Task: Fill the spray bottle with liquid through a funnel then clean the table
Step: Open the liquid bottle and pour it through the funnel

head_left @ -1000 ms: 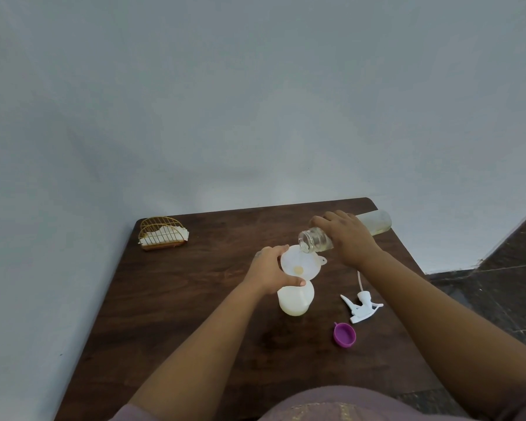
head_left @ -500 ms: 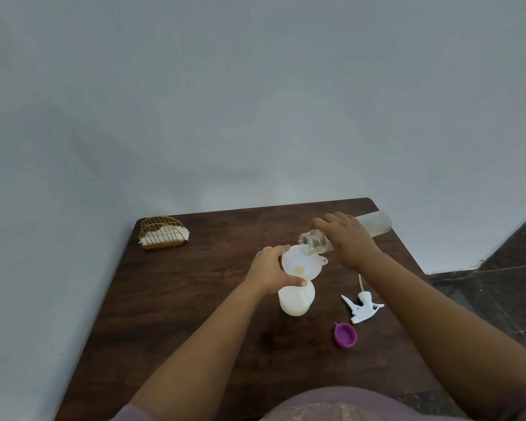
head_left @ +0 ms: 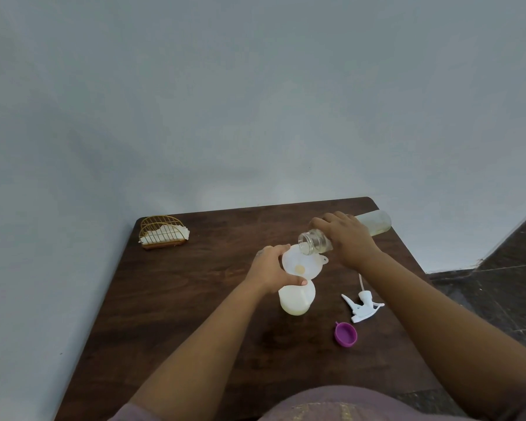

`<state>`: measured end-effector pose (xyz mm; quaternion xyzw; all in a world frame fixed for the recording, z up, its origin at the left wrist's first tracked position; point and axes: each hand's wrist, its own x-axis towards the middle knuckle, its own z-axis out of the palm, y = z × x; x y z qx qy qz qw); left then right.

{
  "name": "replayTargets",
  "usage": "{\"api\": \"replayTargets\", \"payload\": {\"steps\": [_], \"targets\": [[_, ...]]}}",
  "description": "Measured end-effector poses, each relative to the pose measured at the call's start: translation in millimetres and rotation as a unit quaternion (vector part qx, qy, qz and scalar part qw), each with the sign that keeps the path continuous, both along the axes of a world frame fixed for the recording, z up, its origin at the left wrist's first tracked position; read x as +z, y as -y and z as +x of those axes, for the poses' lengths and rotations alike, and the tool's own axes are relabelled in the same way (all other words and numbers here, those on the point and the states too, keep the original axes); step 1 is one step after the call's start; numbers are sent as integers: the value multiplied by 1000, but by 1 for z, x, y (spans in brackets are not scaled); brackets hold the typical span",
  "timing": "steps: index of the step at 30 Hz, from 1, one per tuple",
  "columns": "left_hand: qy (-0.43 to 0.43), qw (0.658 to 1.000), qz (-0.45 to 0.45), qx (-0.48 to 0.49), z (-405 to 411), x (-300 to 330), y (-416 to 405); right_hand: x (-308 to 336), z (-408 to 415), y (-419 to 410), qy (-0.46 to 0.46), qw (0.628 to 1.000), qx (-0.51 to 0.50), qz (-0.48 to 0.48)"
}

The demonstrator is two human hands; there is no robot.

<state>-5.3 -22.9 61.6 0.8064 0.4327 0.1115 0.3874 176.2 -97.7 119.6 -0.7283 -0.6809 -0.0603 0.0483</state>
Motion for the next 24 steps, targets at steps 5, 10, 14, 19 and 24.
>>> {"api": "replayTargets", "payload": {"steps": [5,10,14,19,24], "targets": [[-4,1000,-3,-1,-1,0,-1,0,1,1,-2,1000,-1,6],[-2,1000,-3,-1,0,0,-1,-1,1,-1,-3,1000,-2,7],[-4,1000,-3,-2,0,0,-1,-1,2,-1,-2,1000,-3,7],[-6,1000,0,0,1,-1,-2,-2,2,-3,-6,1000,-2,7],[-3,1000,-2,1,1,-1,-2,-4,2,-4,-6,1000,2,8]]}}
